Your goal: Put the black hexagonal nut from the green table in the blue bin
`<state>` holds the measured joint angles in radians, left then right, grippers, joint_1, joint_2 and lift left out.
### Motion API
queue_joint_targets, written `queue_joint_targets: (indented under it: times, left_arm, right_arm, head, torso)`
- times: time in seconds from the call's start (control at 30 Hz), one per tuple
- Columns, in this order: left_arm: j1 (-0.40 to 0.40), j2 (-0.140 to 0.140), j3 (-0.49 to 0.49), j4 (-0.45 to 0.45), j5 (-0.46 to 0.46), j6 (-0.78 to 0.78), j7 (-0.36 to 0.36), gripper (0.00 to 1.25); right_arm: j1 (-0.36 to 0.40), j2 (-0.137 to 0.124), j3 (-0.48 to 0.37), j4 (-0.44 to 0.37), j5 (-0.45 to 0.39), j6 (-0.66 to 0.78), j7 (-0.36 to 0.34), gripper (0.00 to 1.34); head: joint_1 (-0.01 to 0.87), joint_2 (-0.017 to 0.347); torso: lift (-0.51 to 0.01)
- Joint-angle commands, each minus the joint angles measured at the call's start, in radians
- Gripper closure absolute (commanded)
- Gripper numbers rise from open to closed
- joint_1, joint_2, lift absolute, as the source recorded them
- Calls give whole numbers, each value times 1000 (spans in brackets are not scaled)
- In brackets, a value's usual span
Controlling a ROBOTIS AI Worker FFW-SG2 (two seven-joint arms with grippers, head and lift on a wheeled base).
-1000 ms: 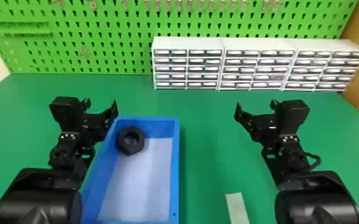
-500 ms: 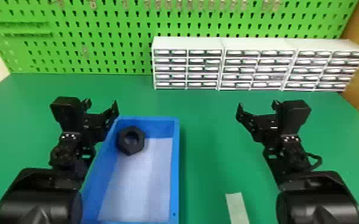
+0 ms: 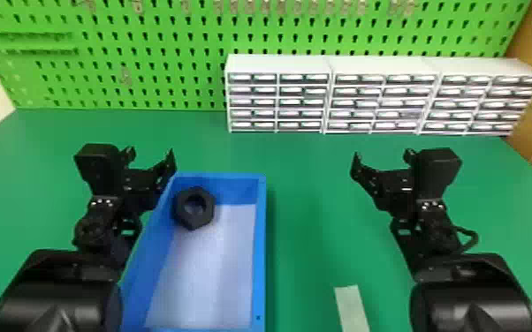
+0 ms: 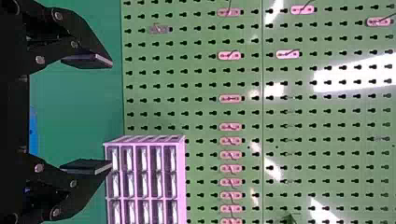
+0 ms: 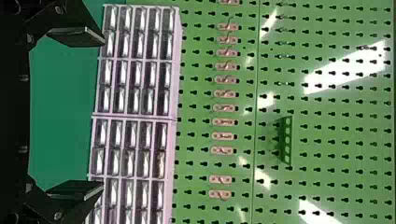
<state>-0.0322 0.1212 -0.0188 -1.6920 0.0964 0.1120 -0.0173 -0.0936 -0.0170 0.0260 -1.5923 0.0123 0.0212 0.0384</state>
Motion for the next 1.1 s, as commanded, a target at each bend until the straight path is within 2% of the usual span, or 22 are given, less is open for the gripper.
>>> queue_joint_targets:
  times: [0.0, 1.07]
  left_arm:
    - [0, 0, 0, 0, 0, 0, 0, 486]
    - [-2, 0, 0, 0, 0, 0, 0, 486]
  right_arm:
    - [0, 0, -1, 0, 0, 0, 0, 209]
    - [0, -1, 2, 0, 0, 8, 0, 209]
  head:
    - [686, 51]
    - [686, 51]
  torso:
    - [-96]
    - [-96]
